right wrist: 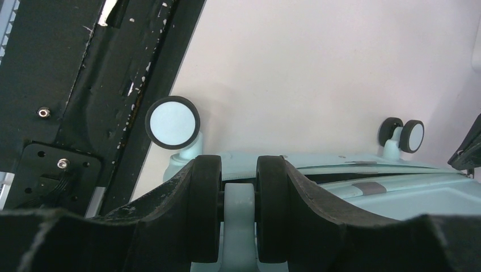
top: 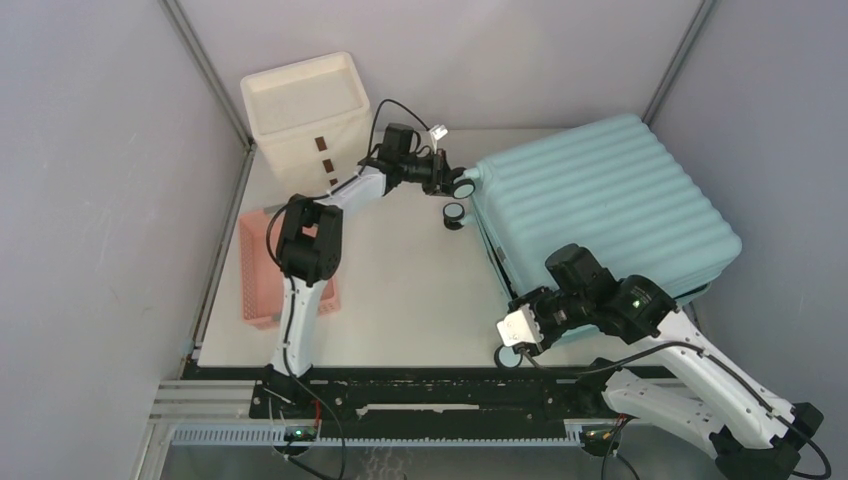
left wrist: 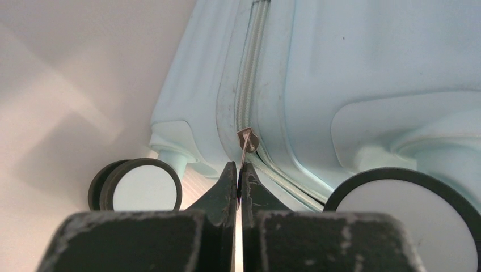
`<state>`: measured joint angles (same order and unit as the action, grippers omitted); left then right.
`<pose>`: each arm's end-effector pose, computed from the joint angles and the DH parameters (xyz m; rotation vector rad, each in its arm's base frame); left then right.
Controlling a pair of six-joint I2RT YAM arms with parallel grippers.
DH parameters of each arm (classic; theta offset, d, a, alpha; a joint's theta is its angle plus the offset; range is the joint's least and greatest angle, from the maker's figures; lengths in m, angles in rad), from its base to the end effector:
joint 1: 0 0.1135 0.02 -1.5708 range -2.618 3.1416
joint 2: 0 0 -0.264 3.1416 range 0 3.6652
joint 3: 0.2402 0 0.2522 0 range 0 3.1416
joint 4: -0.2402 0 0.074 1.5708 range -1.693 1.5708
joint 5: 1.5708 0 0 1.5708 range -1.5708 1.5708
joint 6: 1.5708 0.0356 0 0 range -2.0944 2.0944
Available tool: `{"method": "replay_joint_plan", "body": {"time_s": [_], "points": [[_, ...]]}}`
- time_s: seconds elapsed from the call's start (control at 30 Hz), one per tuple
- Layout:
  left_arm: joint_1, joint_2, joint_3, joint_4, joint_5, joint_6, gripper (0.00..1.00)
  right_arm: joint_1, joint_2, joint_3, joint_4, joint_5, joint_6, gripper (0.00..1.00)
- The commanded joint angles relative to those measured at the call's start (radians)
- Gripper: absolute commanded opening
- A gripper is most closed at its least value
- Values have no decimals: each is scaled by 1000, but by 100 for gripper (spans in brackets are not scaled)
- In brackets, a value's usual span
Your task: Open, take out, and arrange the luggage
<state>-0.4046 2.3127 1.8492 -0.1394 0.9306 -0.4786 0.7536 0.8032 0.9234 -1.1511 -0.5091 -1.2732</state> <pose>0.4693 -0.2320 0.1982 0.4997 2.2240 -1.4955 0.0805 0.0993 0.3023 -2.1826 1.1517 0.4440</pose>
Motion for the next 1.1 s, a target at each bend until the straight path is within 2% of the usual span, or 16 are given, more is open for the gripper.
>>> {"method": "replay_joint_plan", "body": {"time_s": [0.0, 0.23, 0.53, 0.67, 0.77, 0.87, 0.93, 0.97, 1.07], "points": [[81, 60, 122, -16, -366, 23, 0, 53, 4, -29, -108, -147, 41, 0], [71, 97, 220, -40, -454, -14, 0, 80, 3, -29, -104, -152, 43, 0], [51, 164, 331, -8, -361, -104, 1, 130, 17, -29, -10, -138, 104, 0], [59, 99, 237, -1, -425, -86, 20, 141, 34, -16, 57, -117, 153, 0], [91, -38, 68, 61, -521, -91, 40, 141, 40, -11, 89, -86, 187, 0], [133, -195, -124, 175, -598, -118, 50, 137, 40, -10, 117, -60, 221, 0], [153, -295, -226, 223, -620, -115, 56, 120, 41, -5, 143, -54, 257, 9], [158, -337, -267, 232, -621, -101, 58, 112, 43, -2, 159, -57, 274, 16], [157, -463, -378, 264, -594, -66, 61, 90, 44, 15, 203, -74, 330, 49]]}}
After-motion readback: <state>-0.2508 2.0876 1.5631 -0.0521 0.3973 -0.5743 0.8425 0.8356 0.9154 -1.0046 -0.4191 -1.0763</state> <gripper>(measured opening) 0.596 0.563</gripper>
